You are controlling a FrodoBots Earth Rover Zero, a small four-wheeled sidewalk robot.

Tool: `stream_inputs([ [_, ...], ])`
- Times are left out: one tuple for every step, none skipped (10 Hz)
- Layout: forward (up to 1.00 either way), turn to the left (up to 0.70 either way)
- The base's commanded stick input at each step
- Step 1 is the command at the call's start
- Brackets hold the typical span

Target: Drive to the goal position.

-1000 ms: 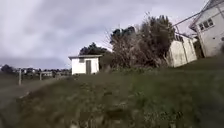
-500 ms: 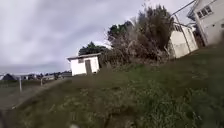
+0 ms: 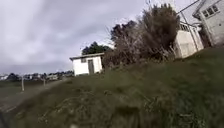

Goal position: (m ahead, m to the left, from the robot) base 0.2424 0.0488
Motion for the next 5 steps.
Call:
stream_inputs([
  [0.70,0.00],
  [0.70,0.00],
  [0.70,0.00],
  [0.70,0.00],
  [0.70,0.00],
])
